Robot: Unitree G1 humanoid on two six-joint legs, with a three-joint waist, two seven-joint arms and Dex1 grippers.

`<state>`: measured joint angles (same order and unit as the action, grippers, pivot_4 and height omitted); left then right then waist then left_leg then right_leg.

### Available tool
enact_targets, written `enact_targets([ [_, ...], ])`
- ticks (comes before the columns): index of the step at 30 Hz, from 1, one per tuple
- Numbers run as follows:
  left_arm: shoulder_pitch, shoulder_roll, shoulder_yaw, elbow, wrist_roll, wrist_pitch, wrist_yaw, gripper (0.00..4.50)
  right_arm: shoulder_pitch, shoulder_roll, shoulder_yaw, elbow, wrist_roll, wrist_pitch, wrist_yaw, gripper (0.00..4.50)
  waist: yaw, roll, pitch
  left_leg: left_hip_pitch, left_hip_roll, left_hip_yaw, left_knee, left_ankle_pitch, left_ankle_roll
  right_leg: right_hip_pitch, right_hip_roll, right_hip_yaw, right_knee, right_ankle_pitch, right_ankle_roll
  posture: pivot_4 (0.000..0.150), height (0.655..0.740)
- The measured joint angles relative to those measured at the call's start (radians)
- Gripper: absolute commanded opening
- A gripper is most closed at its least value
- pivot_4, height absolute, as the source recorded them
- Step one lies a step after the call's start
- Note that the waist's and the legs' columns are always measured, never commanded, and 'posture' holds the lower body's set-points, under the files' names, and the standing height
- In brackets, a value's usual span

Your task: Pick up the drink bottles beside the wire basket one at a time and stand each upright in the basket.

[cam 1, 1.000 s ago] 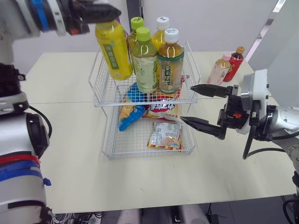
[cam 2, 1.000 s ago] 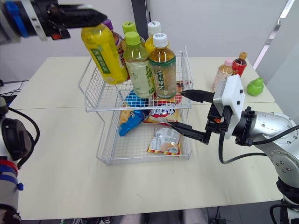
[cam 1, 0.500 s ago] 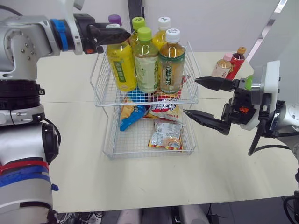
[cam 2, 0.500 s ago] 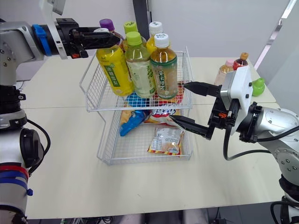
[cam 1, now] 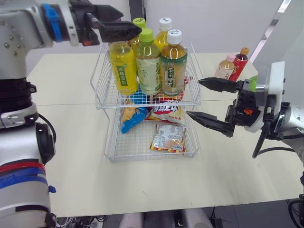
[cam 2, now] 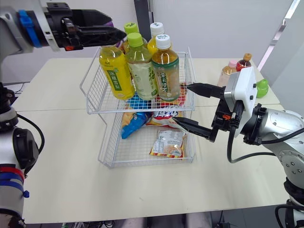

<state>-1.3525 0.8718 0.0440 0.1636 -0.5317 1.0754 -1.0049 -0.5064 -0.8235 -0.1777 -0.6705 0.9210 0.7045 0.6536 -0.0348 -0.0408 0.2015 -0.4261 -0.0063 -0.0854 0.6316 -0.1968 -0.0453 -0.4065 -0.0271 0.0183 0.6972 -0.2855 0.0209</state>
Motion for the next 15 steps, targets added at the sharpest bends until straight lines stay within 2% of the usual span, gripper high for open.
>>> enact_targets([
  [12, -0.002, 0.117, 0.015, 0.043, -0.007, -0.038, -0.105, 4.46, -0.018, -0.006, 0.005, 0.056, -0.078, -0.002, 0.023, 4.50, 0.000, 0.000, 0.000, 0.000, 0.000, 0.000, 0.000, 0.000, 0.000, 0.000, 0.000, 0.000, 0.000, 0.000, 0.000, 0.150, 0.7400],
  [15, 0.025, 0.172, 0.047, 0.086, -0.001, -0.073, -0.119, 4.46, -0.016, -0.010, 0.005, 0.055, -0.078, 0.000, 0.028, 4.50, -0.006, 0.000, 0.000, 0.000, 0.001, 0.000, -0.001, 0.000, 0.000, 0.000, 0.001, 0.000, 0.000, 0.000, 0.000, 0.150, 0.7400],
])
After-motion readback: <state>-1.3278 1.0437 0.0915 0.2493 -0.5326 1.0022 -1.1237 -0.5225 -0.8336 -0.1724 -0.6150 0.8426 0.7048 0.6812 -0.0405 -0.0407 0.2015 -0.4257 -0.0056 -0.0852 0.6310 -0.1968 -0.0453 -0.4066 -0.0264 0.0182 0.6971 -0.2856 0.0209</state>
